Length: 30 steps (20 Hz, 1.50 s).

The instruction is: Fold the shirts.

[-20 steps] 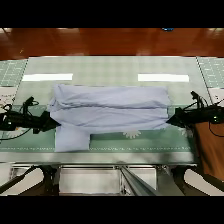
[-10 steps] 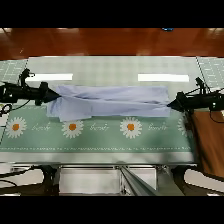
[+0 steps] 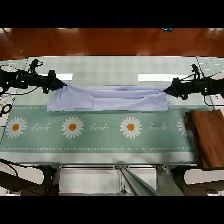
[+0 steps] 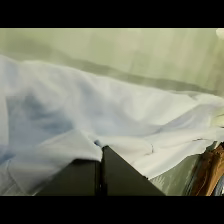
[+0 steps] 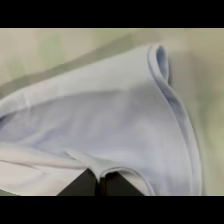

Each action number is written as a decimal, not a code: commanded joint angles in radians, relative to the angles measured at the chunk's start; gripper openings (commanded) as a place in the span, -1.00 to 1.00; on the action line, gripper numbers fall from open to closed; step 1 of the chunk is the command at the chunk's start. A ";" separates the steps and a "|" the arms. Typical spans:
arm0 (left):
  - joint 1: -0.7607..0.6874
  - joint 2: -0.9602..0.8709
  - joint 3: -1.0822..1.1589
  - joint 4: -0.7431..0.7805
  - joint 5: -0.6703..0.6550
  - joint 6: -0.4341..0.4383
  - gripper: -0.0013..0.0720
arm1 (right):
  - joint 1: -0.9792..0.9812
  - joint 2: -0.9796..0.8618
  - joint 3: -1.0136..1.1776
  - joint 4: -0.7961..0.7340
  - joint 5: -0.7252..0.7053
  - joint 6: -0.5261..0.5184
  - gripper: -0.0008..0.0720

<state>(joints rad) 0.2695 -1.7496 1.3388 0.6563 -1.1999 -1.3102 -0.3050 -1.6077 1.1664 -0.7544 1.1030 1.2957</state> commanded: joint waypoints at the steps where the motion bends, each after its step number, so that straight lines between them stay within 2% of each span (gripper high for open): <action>1: -0.002 -0.030 0.031 0.001 0.039 -0.011 -0.91 | 0.006 -0.059 0.079 0.004 0.001 0.011 -0.91; 12: -0.027 -0.068 0.090 0.001 0.089 0.027 -0.91 | 0.021 -0.126 0.116 -0.005 -0.009 0.027 -0.91; 13: -0.034 -0.074 0.090 0.000 0.075 0.026 -0.70 | 0.021 -0.127 0.116 -0.003 -0.023 0.030 -0.66; 14: -0.039 -0.077 0.090 0.001 0.044 0.023 0.16 | 0.021 -0.125 0.116 -0.003 -0.023 0.035 0.06; 15: -0.036 -0.077 0.095 0.002 0.010 0.026 0.42 | 0.021 -0.119 0.116 -0.010 -0.004 0.029 0.17; 18: 0.024 -0.061 0.155 0.018 -0.145 0.001 0.42 | -0.035 -0.069 0.149 -0.092 0.129 0.042 0.17; 21: 0.105 0.079 0.149 0.099 -0.164 -0.012 0.41 | -0.175 0.055 0.165 -0.199 0.227 0.048 0.17; 23: 0.133 0.212 0.091 0.193 -0.095 -0.011 0.41 | -0.267 0.137 0.125 -0.251 0.223 0.051 0.17; 25: 0.130 0.388 -0.070 0.261 0.066 -0.011 0.41 | -0.327 0.194 0.012 -0.220 0.154 0.049 0.17; 27: 0.082 0.575 -0.301 0.262 0.217 -0.008 0.41 | -0.328 0.207 -0.111 -0.190 0.064 0.050 0.17; 30: -0.034 0.734 -0.539 0.261 0.298 -0.008 0.41 | -0.258 0.154 -0.189 -0.127 -0.026 0.025 0.18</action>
<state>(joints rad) 0.3103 -1.1831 1.0119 0.8883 -1.0386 -1.3174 -0.5873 -1.4387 1.0611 -0.9241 1.1664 1.3418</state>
